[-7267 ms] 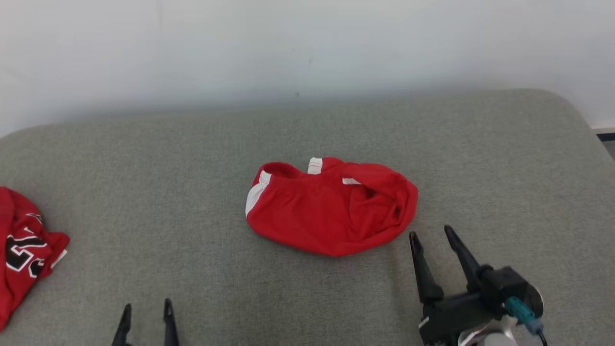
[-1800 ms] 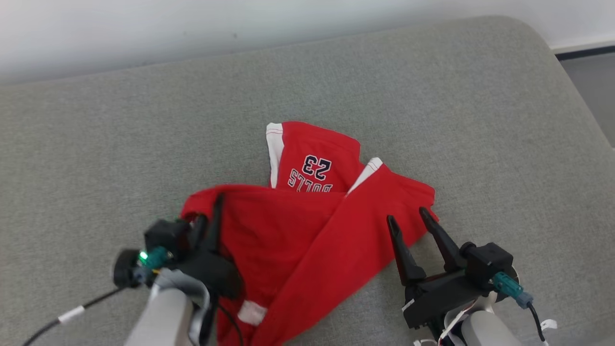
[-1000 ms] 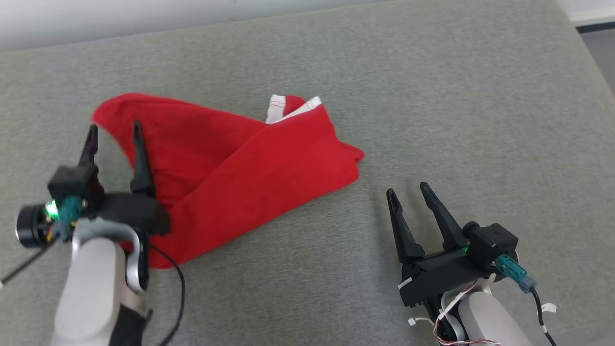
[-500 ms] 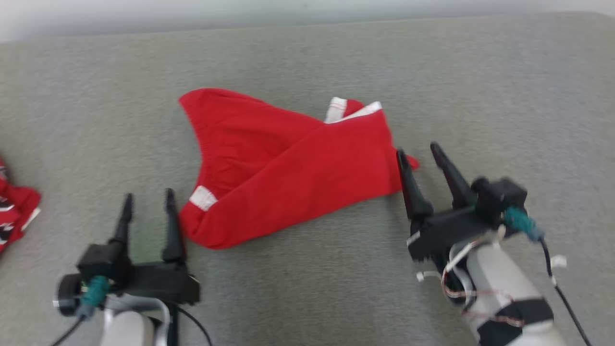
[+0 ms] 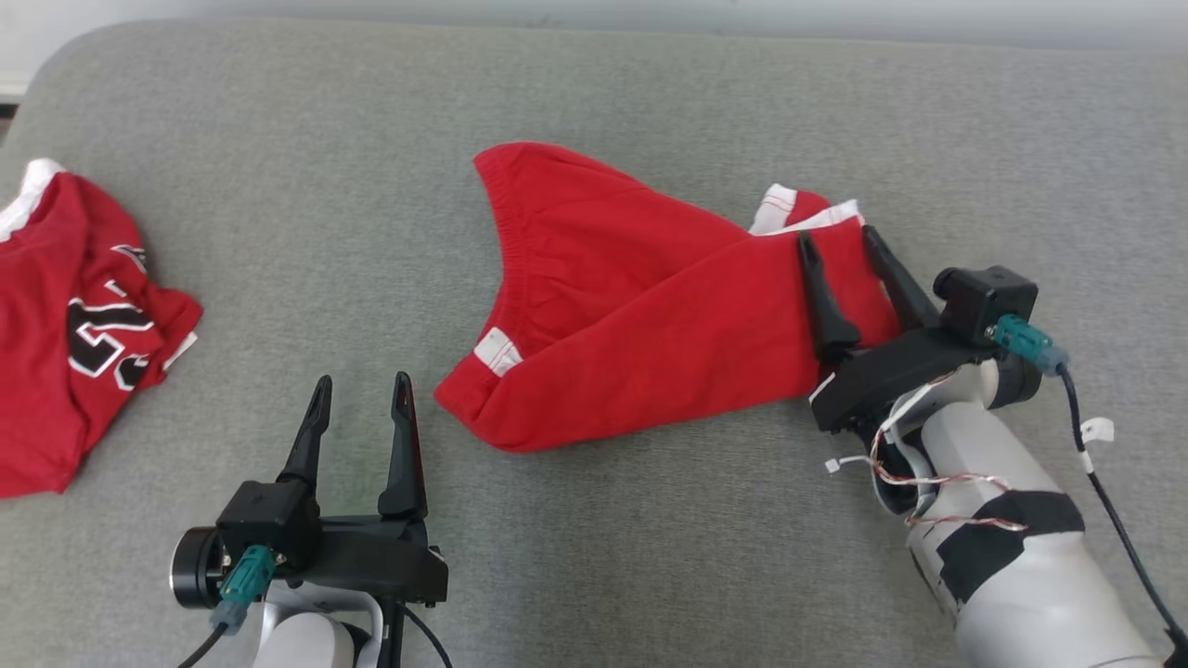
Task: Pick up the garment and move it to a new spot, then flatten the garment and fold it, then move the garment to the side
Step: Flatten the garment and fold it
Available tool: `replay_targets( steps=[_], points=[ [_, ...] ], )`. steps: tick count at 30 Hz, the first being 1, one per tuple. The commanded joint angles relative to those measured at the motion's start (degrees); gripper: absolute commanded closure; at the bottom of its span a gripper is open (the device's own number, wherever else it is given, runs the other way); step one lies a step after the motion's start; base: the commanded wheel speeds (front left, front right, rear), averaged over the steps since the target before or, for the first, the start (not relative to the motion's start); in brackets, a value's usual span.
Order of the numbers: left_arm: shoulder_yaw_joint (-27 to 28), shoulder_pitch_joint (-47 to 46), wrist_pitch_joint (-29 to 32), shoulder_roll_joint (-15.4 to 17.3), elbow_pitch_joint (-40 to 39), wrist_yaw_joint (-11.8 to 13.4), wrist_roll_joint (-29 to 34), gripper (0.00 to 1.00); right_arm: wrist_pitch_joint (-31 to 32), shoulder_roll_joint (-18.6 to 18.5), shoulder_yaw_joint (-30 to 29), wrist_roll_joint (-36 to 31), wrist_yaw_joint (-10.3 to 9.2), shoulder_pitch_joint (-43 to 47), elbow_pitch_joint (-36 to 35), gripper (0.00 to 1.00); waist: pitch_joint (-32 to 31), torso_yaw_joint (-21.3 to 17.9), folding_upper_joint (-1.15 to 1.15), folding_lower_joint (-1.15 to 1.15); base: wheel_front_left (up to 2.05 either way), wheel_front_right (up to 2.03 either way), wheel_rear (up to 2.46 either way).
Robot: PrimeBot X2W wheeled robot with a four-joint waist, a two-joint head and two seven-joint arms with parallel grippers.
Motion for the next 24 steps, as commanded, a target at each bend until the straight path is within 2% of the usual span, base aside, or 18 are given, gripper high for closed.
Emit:
replay_targets(
  steps=[1, 6, 11, 14, 16, 24],
  points=[
    [-0.17, 0.76, -0.21, -0.05, -0.43, 0.29, -0.18, 0.00, -0.04, -0.61, 0.09, 0.51, -0.11, -0.93, 1.15, 0.00, 0.63, 1.03, 0.00, 0.00, 0.00, 0.00, 0.00],
    [-1.01, 0.65, -0.21, -0.04, -0.86, 0.74, -0.44, 0.00, -0.03, -1.14, -1.48, 1.66, -0.11, -3.11, 3.54, 0.00, 1.07, 1.60, 0.00, 0.00, 0.00, 0.00, 0.00],
    [-1.46, 0.61, -0.21, -0.04, -0.78, 0.88, -0.46, 0.00, -0.03, -0.65, -0.45, 2.16, -0.11, -4.15, 5.53, 0.00, 1.16, 1.78, 0.00, 0.00, 0.00, 0.00, 0.00],
    [-1.50, 0.72, -0.21, -0.04, -0.75, 1.00, -0.57, 0.00, -0.04, -0.64, 0.06, 2.80, -0.11, -4.51, 5.91, 0.72, 0.97, 1.78, 0.00, 0.00, 0.00, 0.00, 0.00],
    [-1.34, 0.76, -0.20, -0.04, -0.76, 0.92, -0.53, 0.00, -0.03, -0.74, 0.48, 2.99, -0.11, -4.56, 5.77, 1.00, 0.79, 1.73, 0.00, 0.00, 0.00, 0.00, 0.00],
    [-0.30, 2.26, -0.21, -0.05, 0.11, 0.55, 0.31, 0.00, -0.04, -0.95, 0.08, 2.81, -0.12, -1.20, 1.06, 1.00, -1.88, 0.42, 0.00, 0.00, 0.00, 0.00, 0.00]
  ],
)
